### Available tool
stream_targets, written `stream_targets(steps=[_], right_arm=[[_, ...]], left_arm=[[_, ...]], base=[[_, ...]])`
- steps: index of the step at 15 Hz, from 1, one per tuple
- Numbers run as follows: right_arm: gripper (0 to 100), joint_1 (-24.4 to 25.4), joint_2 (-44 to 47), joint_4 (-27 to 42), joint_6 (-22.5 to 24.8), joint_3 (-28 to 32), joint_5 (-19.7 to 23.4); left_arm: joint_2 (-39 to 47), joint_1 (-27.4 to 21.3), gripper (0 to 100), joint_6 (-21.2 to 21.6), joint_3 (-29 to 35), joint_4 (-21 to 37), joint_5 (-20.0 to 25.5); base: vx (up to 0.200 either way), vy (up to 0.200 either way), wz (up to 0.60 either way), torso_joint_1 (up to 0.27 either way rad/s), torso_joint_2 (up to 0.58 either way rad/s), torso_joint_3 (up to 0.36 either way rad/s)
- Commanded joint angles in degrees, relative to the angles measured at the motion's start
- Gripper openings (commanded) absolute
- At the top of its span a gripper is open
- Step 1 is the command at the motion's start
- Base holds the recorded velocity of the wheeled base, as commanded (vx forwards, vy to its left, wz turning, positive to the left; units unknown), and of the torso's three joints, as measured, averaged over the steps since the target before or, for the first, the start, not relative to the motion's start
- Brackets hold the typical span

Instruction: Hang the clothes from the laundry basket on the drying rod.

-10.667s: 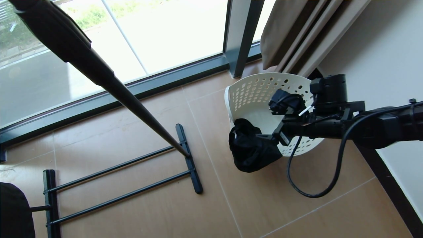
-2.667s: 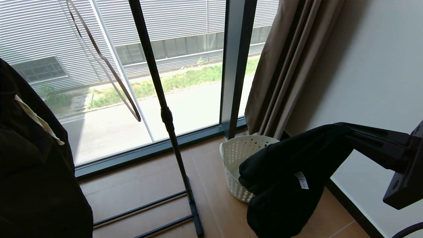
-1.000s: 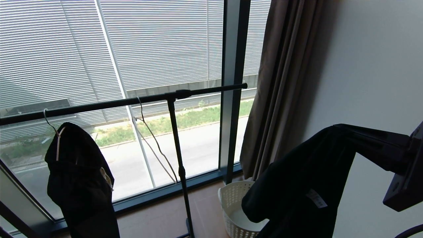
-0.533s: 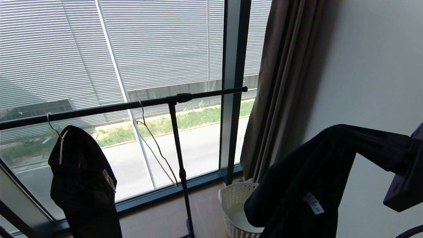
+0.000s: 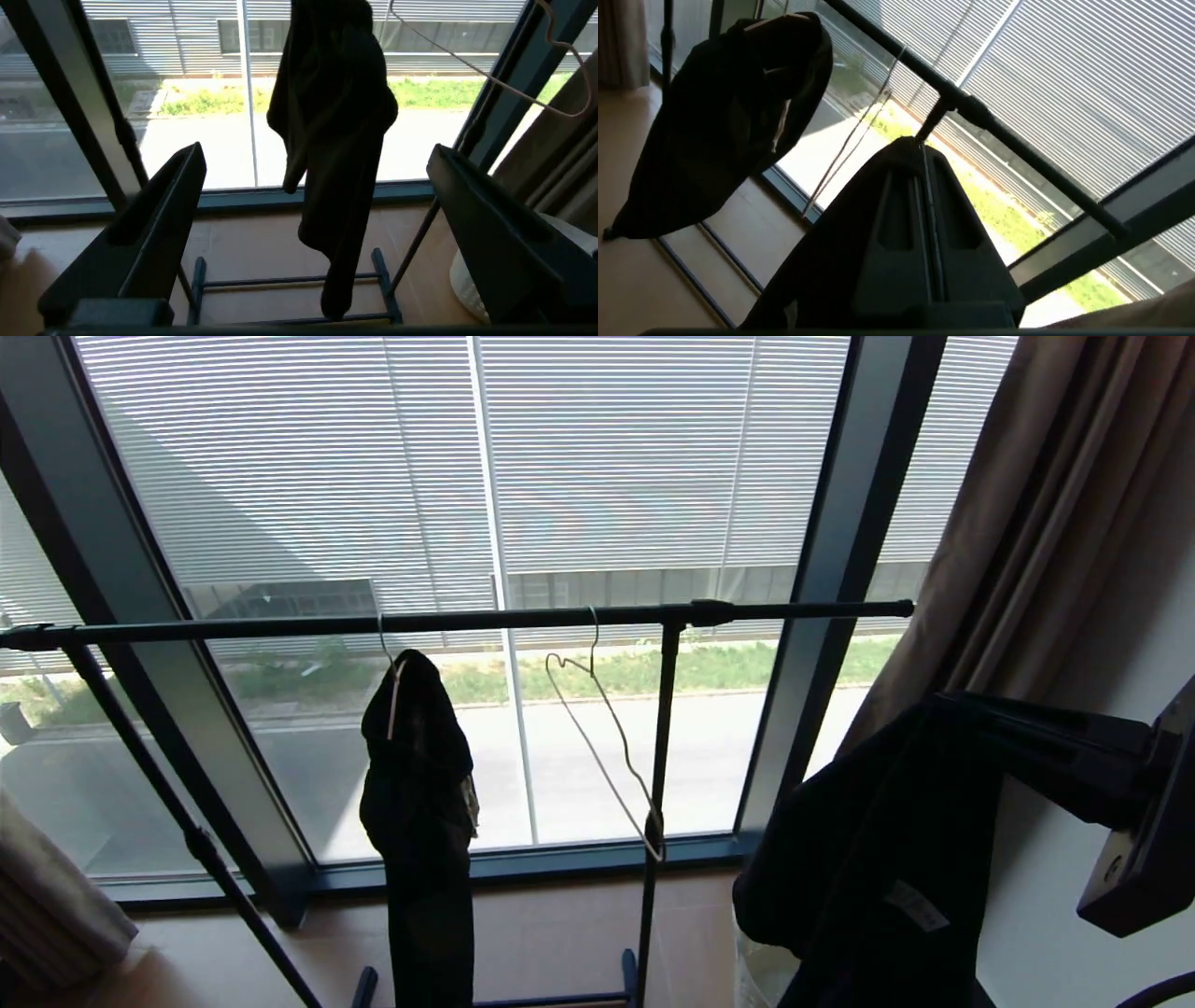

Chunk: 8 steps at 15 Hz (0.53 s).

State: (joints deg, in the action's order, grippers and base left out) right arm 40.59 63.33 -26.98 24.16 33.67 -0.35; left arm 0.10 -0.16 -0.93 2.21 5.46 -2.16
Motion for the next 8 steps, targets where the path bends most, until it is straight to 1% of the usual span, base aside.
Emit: stream_targets(steps=[1,8], right_arm=[[0,0.01,0.13,0.0,0.01,-0.1,0.0],[0,0.01,0.13,-0.09,0.01,-0.1,-0.09]], left_arm=[[-0.01,-0.02,100,-0.04,-0.01,-0.01,-0.04],[-0.01,-0.02,100,0.05,-0.01,-0.01,0.05]], base=[[0.0,0.0,0.0,0.0,0.0,0.0],[0.0,0.0,0.0,0.0,0.0,0.0]])
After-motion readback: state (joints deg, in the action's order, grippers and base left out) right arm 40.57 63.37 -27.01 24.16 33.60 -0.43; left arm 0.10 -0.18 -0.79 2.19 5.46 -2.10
